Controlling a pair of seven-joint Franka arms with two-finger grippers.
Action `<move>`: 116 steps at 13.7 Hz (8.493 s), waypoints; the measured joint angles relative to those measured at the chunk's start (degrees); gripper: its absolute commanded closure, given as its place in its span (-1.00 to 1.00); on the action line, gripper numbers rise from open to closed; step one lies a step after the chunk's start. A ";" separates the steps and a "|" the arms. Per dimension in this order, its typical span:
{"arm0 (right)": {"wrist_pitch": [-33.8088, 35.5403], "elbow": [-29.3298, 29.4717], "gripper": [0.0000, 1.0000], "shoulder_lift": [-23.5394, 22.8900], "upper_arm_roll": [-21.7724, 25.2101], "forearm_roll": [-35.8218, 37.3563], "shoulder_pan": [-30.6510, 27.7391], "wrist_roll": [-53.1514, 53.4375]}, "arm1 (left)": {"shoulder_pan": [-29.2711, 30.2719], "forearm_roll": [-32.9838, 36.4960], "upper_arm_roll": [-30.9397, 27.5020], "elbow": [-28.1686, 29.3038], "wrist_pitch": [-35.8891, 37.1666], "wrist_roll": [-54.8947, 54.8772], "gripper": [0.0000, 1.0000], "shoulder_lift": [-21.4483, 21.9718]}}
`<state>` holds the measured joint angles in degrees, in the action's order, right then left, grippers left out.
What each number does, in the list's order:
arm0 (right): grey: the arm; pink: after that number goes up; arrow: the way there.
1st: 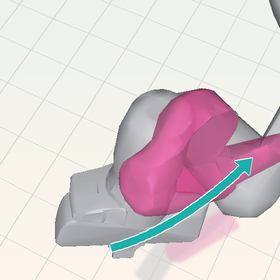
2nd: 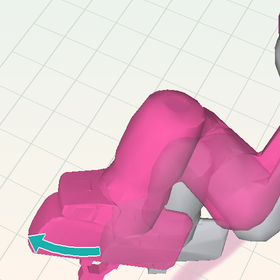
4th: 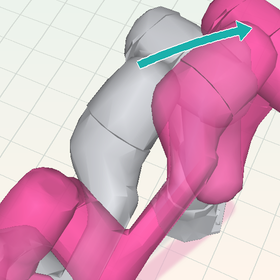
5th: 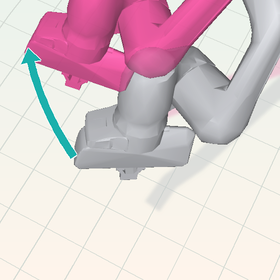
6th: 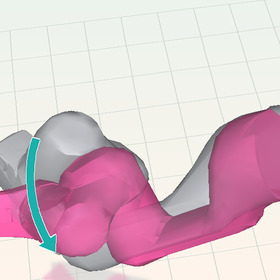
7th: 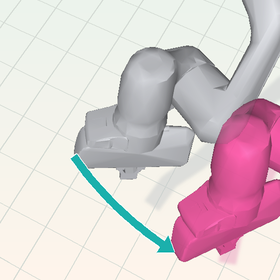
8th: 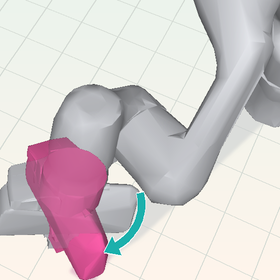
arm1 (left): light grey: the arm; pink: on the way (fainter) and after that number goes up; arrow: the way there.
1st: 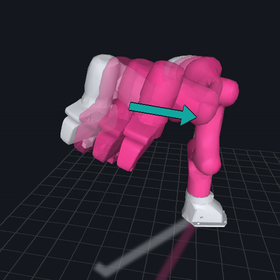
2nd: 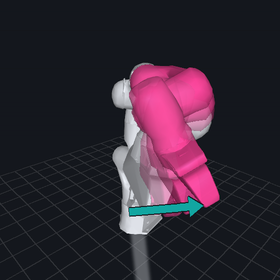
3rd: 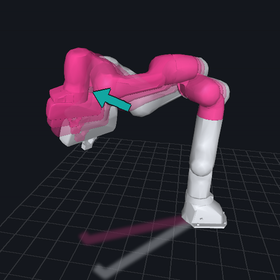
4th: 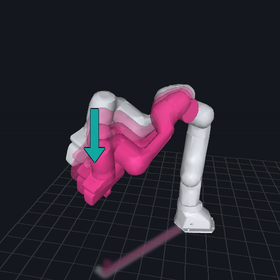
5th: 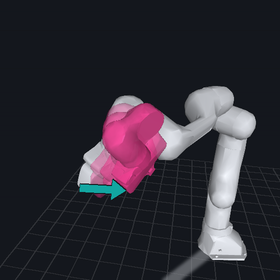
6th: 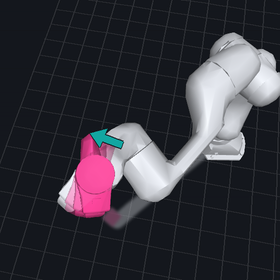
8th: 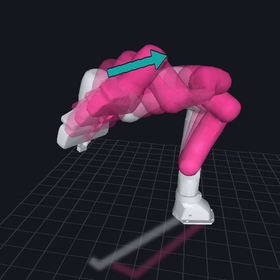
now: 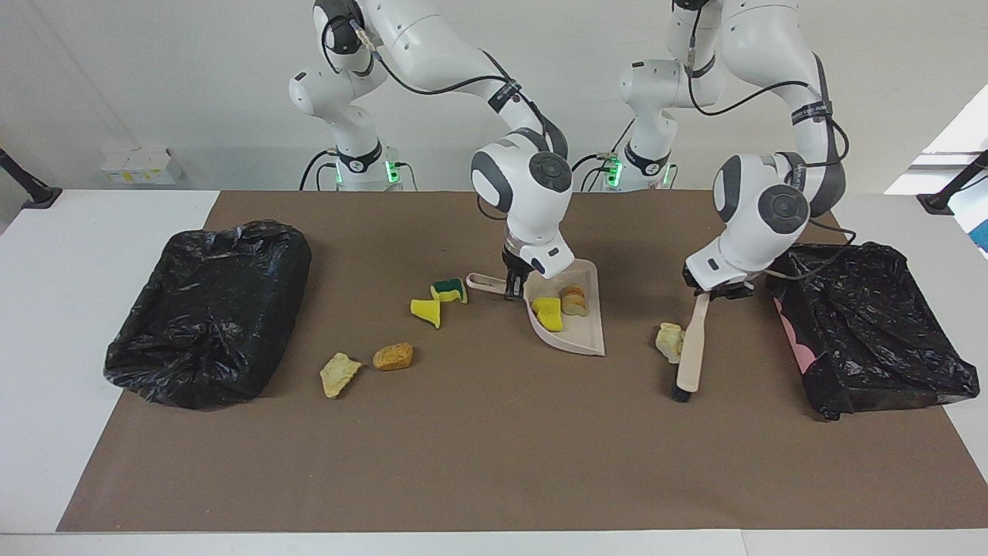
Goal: Sweep and dump trash in bin
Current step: 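Brush the trash into the dustpan held by the right gripper, then lift the dustpan and tip it into the bin beside the right gripper, then carry the empty dustpan back to the table center and release it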
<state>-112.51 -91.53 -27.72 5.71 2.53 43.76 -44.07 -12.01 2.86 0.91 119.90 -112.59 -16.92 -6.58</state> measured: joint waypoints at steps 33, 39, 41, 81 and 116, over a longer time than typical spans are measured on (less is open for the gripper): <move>9.29 -2.13 1.00 11.87 0.33 -3.19 -23.19 -24.60 | -37.00 -12.96 -0.50 27.35 0.95 59.64 1.00 26.60; 12.55 -0.80 1.00 12.40 0.70 0.09 -36.28 -38.67 | -42.60 -19.44 -0.50 30.73 -2.78 61.00 1.00 26.54; 12.62 -0.45 1.00 12.39 0.78 2.28 -40.21 -42.85 | -42.60 -20.32 -0.56 30.73 -2.84 61.00 1.00 26.54; 0.23 -23.20 1.00 36.28 -0.71 29.83 -50.71 -43.06 | 4.00 -3.54 -3.33 -32.51 31.56 8.48 -1.00 12.16; 10.15 18.71 -1.00 -10.54 -4.65 -15.71 -5.95 80.13 | 12.25 -3.89 1.34 -35.65 30.84 8.52 -1.00 9.43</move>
<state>-102.36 -72.82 -38.26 1.06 -13.18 37.82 36.06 0.23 -1.02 2.25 84.25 -81.76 -8.40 2.85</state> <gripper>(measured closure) 0.595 0.000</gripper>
